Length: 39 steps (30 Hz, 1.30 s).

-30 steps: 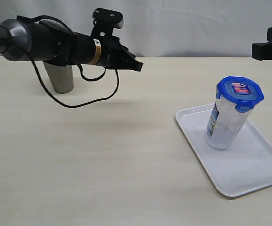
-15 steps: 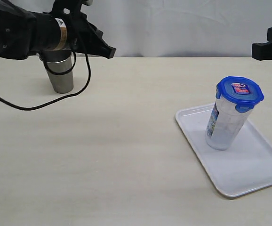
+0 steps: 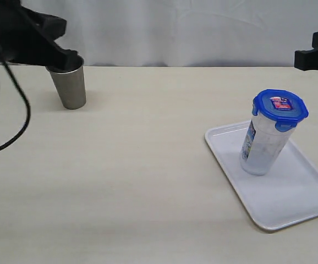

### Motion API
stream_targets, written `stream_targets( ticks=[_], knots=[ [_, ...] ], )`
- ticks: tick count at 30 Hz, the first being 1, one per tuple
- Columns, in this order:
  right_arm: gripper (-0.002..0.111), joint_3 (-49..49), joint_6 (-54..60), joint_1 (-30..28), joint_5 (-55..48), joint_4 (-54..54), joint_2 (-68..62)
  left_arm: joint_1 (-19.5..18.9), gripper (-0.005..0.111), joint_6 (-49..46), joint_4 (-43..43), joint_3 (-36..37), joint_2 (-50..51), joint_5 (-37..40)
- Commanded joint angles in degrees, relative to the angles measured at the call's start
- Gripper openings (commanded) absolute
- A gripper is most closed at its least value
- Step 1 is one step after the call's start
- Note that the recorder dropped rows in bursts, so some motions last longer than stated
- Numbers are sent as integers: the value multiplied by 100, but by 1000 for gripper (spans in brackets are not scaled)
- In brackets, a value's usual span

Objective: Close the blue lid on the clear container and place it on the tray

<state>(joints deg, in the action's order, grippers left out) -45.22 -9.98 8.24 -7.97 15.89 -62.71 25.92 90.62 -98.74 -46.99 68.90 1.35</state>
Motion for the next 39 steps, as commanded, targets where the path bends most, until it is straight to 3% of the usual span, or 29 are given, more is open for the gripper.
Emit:
stream_targets(
  ticks=[1, 5, 14, 25, 27, 30, 35, 37, 39],
  knots=[
    [4, 20, 16, -38, 29, 3, 16, -17, 0, 548, 106, 697, -1246, 25],
    [4, 20, 16, -38, 29, 3, 16, -17, 0, 816, 91, 1067, -2216, -268],
    [4, 20, 16, -38, 29, 3, 16, -17, 0, 816, 50, 1089, -3672, -356],
    [4, 20, 16, -38, 29, 3, 16, -17, 0, 816, 203, 1089, -4320, -359],
    [4, 20, 16, -38, 29, 3, 16, -17, 0, 773, 599, 1089, -4309, -318],
    [4, 20, 16, -38, 29, 3, 16, -17, 0, -645, 2648, 1089, -4309, 7],
    [4, 20, 16, -38, 29, 3, 16, -17, 0, -5769, 6932, 1099, -4309, 557],
    [4, 20, 16, -38, 29, 3, 16, -27, 0, -7365, 7946, 1173, -4335, 401],
    [4, 20, 16, -38, 29, 3, 16, -89, 0, -8310, 8654, 1360, -4393, 38]
  ],
)
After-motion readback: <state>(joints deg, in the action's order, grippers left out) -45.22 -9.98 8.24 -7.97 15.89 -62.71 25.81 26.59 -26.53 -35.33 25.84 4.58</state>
